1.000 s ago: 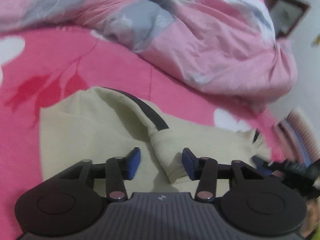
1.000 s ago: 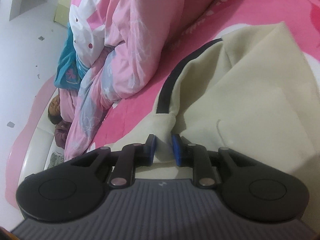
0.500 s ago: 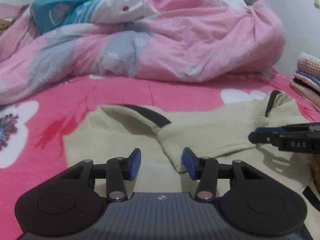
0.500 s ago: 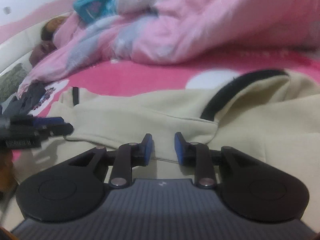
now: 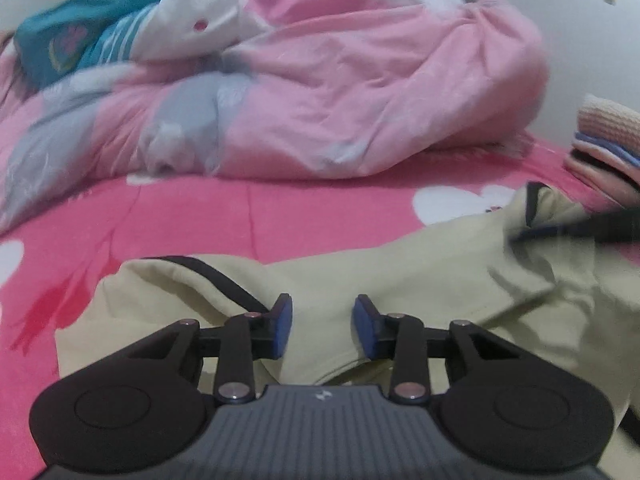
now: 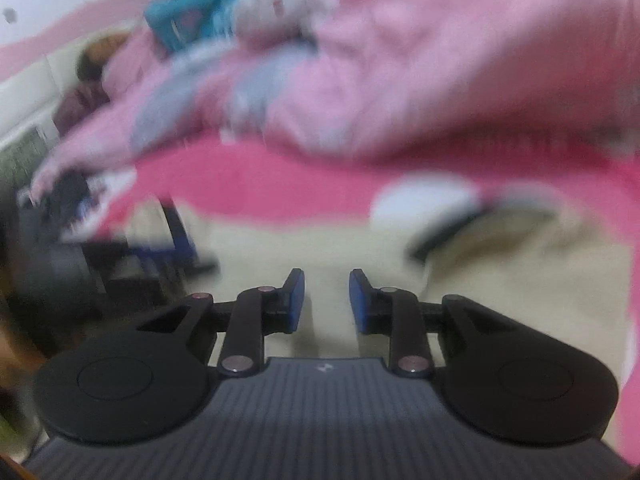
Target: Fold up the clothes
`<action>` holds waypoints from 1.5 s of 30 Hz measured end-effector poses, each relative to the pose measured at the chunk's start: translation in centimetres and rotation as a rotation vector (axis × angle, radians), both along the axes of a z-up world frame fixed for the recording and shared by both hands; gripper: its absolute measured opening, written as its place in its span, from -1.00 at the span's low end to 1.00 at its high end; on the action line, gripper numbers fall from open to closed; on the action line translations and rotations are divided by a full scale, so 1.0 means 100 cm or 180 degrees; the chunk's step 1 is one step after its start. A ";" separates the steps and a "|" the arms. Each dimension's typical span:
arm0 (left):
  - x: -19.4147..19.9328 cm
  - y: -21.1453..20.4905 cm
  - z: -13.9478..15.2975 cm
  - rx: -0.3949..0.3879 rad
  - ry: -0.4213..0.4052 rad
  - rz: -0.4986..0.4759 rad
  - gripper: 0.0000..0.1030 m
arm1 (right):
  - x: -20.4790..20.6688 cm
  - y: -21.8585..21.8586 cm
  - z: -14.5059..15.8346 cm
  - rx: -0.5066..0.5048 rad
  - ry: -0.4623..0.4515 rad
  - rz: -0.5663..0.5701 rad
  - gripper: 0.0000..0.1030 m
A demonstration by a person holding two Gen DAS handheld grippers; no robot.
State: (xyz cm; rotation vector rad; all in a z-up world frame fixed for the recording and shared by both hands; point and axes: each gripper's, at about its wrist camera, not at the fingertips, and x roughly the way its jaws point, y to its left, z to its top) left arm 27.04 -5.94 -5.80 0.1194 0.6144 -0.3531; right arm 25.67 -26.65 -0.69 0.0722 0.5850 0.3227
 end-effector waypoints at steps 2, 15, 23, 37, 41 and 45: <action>-0.002 -0.001 -0.001 -0.0004 -0.0018 0.0002 -0.29 | 0.011 -0.001 0.010 -0.0133 -0.0184 -0.0105 -0.54; 0.001 0.011 -0.002 -0.0291 0.0018 -0.0014 -0.25 | 0.047 -0.107 -0.043 0.0806 0.0532 -0.1059 -0.76; 0.000 0.013 -0.003 -0.0318 0.0013 -0.0026 -0.23 | 0.050 -0.126 -0.048 0.0895 0.0648 -0.1325 -0.78; 0.000 0.015 -0.001 -0.0416 0.0029 -0.0106 -0.02 | 0.013 0.013 -0.072 0.0320 0.0204 0.0044 -0.70; -0.003 0.016 0.010 -0.0471 -0.0014 -0.0150 0.09 | 0.019 -0.006 -0.075 0.0706 0.0294 0.0026 -0.70; 0.008 0.012 0.032 -0.0499 -0.0129 -0.0162 0.18 | 0.010 -0.006 -0.078 0.0706 0.0252 0.0036 -0.70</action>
